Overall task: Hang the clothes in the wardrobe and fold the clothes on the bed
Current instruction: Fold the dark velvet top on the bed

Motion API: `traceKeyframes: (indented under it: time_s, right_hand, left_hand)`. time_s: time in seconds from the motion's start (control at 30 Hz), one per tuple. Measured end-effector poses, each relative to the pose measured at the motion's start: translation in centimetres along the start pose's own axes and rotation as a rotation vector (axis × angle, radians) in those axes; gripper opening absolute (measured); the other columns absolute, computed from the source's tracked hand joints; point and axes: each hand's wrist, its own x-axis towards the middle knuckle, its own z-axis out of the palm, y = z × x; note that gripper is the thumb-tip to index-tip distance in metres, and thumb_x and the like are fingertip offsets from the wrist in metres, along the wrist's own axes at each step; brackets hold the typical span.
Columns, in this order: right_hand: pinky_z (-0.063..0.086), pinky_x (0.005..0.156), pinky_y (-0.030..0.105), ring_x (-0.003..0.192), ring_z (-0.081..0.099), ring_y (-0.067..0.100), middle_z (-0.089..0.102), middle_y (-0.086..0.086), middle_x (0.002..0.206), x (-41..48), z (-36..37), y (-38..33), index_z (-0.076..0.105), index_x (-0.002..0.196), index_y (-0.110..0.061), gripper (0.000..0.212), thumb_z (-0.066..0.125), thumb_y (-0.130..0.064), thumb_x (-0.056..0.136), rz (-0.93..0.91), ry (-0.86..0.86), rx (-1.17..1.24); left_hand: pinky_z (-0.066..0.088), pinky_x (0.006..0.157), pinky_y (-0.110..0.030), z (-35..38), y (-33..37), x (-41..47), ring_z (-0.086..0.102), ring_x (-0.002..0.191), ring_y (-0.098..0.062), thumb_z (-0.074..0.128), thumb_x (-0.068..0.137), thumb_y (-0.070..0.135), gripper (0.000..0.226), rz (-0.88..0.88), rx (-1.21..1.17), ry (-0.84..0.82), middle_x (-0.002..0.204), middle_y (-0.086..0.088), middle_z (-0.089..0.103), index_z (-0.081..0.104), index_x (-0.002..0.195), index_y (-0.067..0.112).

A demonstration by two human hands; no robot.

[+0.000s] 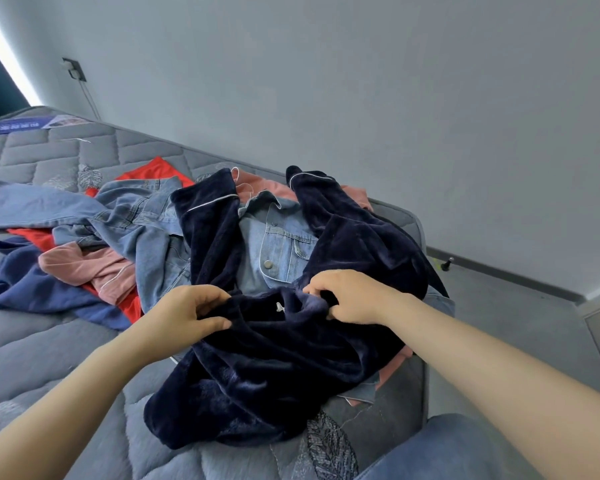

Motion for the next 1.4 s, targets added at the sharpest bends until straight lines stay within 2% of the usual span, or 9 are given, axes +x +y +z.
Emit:
traceKeyframes:
  time_s: [0.1, 0.23, 0.33, 0.5, 0.67, 0.87, 1.03, 1.23, 1.4]
  right_hand:
    - [0.047, 0.088, 0.040, 0.103, 0.056, 0.017, 0.059, -0.007, 0.107, -0.3, -0.1, -0.4, 0.055, 0.093, -0.022, 0.024, 0.070, -0.015, 0.075, -0.036, 0.003, -0.078]
    - [0.047, 0.083, 0.037, 0.101, 0.055, 0.020, 0.053, -0.001, 0.109, 0.2, 0.0, -1.6, 0.051, 0.122, -0.031, 0.051, 0.059, -0.006, 0.078, -0.076, -0.055, -0.245]
    - [0.048, 0.081, 0.042, 0.099, 0.055, 0.023, 0.053, 0.001, 0.100, 0.3, -0.2, -2.4, 0.059, 0.093, -0.026, 0.019, 0.060, -0.013, 0.079, -0.103, -0.080, -0.268]
    - [0.048, 0.075, 0.039, 0.098, 0.056, 0.019, 0.060, -0.003, 0.090, -1.6, -2.6, -0.6, 0.053, 0.071, -0.018, 0.013, 0.060, -0.028, 0.077, -0.136, 0.260, -0.304]
    - [0.038, 0.052, 0.030, 0.056, 0.049, 0.016, 0.052, -0.010, 0.060, -5.5, -8.4, 3.7, 0.045, 0.076, -0.025, 0.031, 0.067, -0.045, 0.082, 0.115, 0.676, -0.203]
    - [0.031, 0.050, 0.025, 0.053, 0.047, 0.004, 0.051, -0.010, 0.055, -8.8, -13.6, 5.0, 0.045, 0.063, -0.030, 0.043, 0.066, -0.067, 0.073, 0.289, 0.499, -0.261]
    - [0.040, 0.058, 0.031, 0.066, 0.056, 0.018, 0.059, -0.005, 0.064, -11.1, -17.6, 4.1, 0.058, 0.063, -0.029, 0.024, 0.076, -0.034, 0.077, 0.345, 0.385, -0.126]
    - [0.026, 0.047, 0.027, 0.053, 0.046, 0.018, 0.046, -0.007, 0.052, -13.6, -21.9, 1.4, 0.036, 0.059, -0.025, 0.040, 0.058, -0.037, 0.090, 0.400, 0.914, -0.356]
    - [0.017, 0.046, 0.026, 0.046, 0.031, 0.015, 0.033, -0.007, 0.048, -16.2, -28.6, -3.8, 0.025, 0.051, -0.021, 0.053, 0.058, -0.036, 0.091, 0.403, 1.311, -0.375]
  left_hand:
    - [0.054, 0.076, -0.035, 0.3, 0.2, 0.2, 0.065, 0.076, -0.007, 0.071, 0.085, 0.023, 0.013, 0.035, 0.052, 0.030, 0.081, 0.012, 0.069, 0.065, 0.089, 0.034]
    - [0.052, 0.076, -0.036, 0.5, 0.9, 0.8, 0.063, 0.079, -0.006, 0.064, 0.090, 0.027, 0.008, 0.075, 0.122, 0.031, 0.085, 0.013, 0.067, 0.060, 0.092, 0.033]
    - [0.051, 0.076, -0.034, 0.4, 1.4, 1.1, 0.062, 0.079, -0.006, 0.062, 0.092, 0.027, 0.008, 0.091, 0.154, 0.038, 0.085, 0.013, 0.066, 0.058, 0.096, 0.032]
    - [0.051, 0.075, -0.034, -0.2, 1.6, 0.9, 0.061, 0.077, -0.004, 0.061, 0.092, 0.027, 0.008, 0.083, 0.153, 0.068, 0.083, 0.013, 0.065, 0.055, 0.093, 0.032]
    - [0.047, 0.069, -0.025, -1.8, 2.8, 2.4, 0.058, 0.077, 0.001, 0.060, 0.092, 0.022, 0.014, 0.120, 0.150, 0.246, 0.081, 0.015, 0.063, 0.052, 0.094, 0.033]
    - [0.037, 0.070, -0.033, -4.6, 7.4, 6.5, 0.057, 0.089, -0.022, 0.061, 0.089, 0.018, 0.014, 0.196, 0.331, 0.487, 0.090, 0.008, 0.057, 0.058, 0.102, 0.016]
    - [0.039, 0.067, -0.036, -8.1, 12.5, 8.8, 0.058, 0.090, -0.032, 0.054, 0.092, 0.027, 0.013, 0.112, 0.424, 0.646, 0.095, -0.004, 0.062, 0.057, 0.097, 0.015]
    - [0.049, 0.047, -0.026, -11.8, 18.9, 8.9, 0.064, 0.048, -0.016, 0.052, 0.091, 0.011, 0.015, 0.153, -0.013, 0.783, 0.067, -0.009, 0.065, 0.057, 0.077, 0.014]
    - [0.054, 0.057, -0.023, -16.8, 25.7, 7.0, 0.071, 0.057, -0.013, 0.052, 0.091, 0.007, 0.015, 0.323, -0.383, 0.917, 0.075, -0.007, 0.070, 0.062, 0.080, 0.012]
